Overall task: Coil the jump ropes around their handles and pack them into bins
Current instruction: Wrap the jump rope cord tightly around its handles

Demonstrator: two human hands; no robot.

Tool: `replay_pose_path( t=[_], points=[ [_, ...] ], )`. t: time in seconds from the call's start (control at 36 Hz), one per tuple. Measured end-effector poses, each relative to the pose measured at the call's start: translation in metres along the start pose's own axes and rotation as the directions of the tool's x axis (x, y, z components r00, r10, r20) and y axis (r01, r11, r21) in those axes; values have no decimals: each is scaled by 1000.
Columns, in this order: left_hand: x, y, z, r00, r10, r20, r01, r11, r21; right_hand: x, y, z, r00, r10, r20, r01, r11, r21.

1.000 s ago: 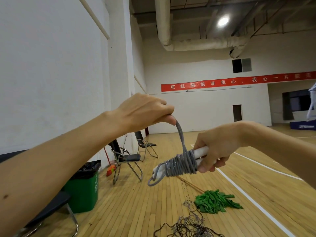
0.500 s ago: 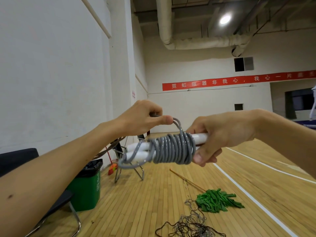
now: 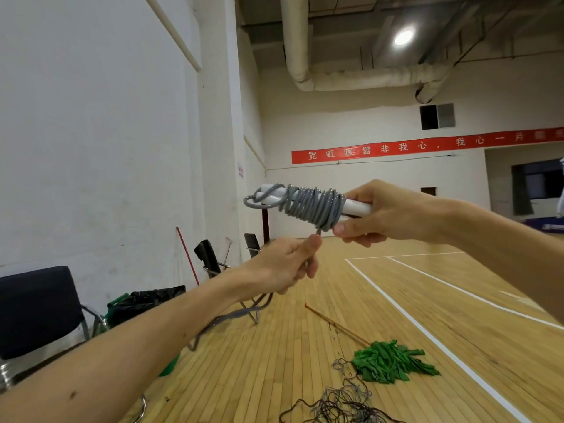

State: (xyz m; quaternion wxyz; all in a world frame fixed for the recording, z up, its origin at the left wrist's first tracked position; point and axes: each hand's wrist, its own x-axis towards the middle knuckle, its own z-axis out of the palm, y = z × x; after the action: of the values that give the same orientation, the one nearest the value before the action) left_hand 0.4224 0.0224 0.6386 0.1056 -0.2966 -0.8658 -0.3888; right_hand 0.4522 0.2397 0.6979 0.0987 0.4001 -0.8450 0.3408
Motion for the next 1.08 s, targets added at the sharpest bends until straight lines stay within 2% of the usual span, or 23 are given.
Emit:
replay_pose_path(
  t=[0.14, 0.25, 0.36, 0.44, 0.64, 0.72, 0.83, 0.97, 1.08],
  points=[
    [2, 1, 10, 999, -21, 37, 20, 1000, 23, 7, 18, -1, 988, 70, -141, -72, 997, -6],
    [4, 4, 10, 996, -63, 58, 58, 994, 92, 12, 29, 1, 974, 69, -216, -112, 974, -196],
    [1, 6, 7, 994, -84, 75, 64, 969, 239, 15, 39, -2, 960, 83, -269, -153, 956, -249],
    [-1, 5, 6, 991, -116, 71, 91, 954, 284, 15, 47, -3, 955, 104, -278, -182, 945, -272],
    [-2, 7, 8, 998, -60, 11, 45, 852, 521, 15, 65, -3, 938, 136, -319, -241, 917, -317],
    [-1, 11, 5, 999, 39, -19, -15, 716, 698, 11, 76, -4, 937, 170, -304, -278, 891, -360],
    [-2, 21, 0, 985, 174, 5, -83, 448, 890, 9, 82, -5, 940, 209, -268, -304, 870, -388],
    [-1, 44, -15, 948, 307, 90, -146, 167, 975, 13, 87, -1, 945, 259, -202, -321, 856, -405],
    [4, 59, -22, 866, 403, 295, -288, -79, 954, 18, 86, 5, 932, 359, -57, -351, 848, -398]
  ],
)
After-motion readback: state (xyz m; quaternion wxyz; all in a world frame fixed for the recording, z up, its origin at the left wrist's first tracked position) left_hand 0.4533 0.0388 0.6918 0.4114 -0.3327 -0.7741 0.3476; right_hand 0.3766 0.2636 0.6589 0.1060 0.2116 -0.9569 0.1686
